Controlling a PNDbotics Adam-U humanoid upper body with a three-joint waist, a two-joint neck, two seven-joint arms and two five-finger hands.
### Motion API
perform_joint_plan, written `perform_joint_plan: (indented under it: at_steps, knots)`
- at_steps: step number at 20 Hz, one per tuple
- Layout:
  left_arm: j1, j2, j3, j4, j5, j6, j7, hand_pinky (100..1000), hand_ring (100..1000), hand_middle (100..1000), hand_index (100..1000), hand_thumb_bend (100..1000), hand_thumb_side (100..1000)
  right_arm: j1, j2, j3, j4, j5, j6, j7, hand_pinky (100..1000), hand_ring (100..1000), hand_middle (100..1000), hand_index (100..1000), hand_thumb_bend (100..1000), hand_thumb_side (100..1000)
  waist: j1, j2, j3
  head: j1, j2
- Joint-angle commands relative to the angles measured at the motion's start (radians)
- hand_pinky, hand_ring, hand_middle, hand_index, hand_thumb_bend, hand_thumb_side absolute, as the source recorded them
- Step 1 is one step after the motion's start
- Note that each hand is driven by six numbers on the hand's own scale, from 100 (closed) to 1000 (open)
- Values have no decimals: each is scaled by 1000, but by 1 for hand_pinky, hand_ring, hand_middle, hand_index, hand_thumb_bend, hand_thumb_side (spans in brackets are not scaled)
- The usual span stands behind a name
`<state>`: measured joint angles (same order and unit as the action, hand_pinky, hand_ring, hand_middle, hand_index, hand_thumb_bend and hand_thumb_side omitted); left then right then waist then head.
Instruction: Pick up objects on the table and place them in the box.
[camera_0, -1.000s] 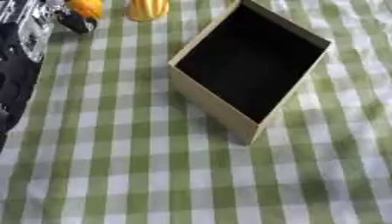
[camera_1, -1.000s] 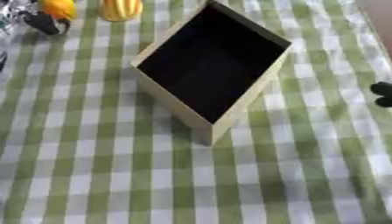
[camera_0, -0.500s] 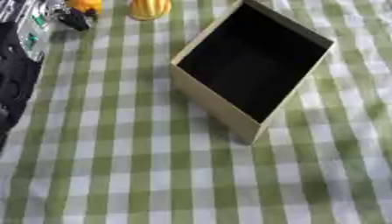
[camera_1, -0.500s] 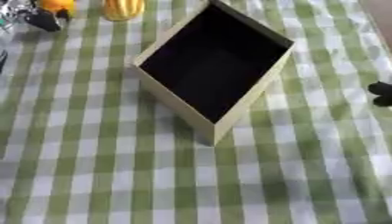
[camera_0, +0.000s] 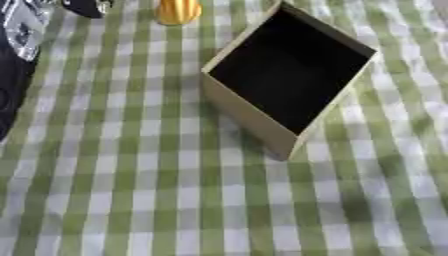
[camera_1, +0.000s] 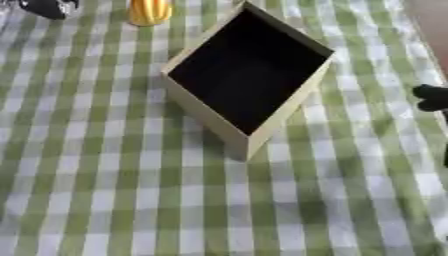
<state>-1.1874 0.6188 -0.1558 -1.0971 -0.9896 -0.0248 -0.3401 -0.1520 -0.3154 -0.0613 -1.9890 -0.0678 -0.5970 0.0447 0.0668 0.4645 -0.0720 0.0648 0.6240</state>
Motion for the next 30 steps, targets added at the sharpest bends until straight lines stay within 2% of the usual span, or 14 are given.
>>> perform_joint_plan:
  at_steps: [1,8,13,21,30]
  knots:
    - [26,65,-42,-167,78,-19,-28,634,676,610,767,120,100,5,-27,-11,-11,-16,-4,-6,869,773,615,778,100,548,-10,-41,7,-11,7]
    - [162,94,-136,-607,298,-22,-101,635,658,602,766,100,100,18,-33,-23,-11,-36,-14,-18,866,773,619,780,100,547,-29,-78,22,-30,14]
    - [222,80,-201,-870,382,1,-126,630,642,590,759,100,100,19,-41,-35,-11,-51,-27,-30,865,773,621,780,100,547,-40,-92,29,-48,18]
    - [242,-37,-305,-903,388,-54,-145,626,632,584,752,100,100,21,-41,-40,-11,-57,-21,-41,865,773,622,780,100,549,-37,-104,40,-63,24]
    - [299,-101,-315,-903,297,3,-165,625,632,584,750,100,100,21,-31,-37,-11,-52,-7,-41,866,774,621,780,100,552,-32,-103,43,-75,20]
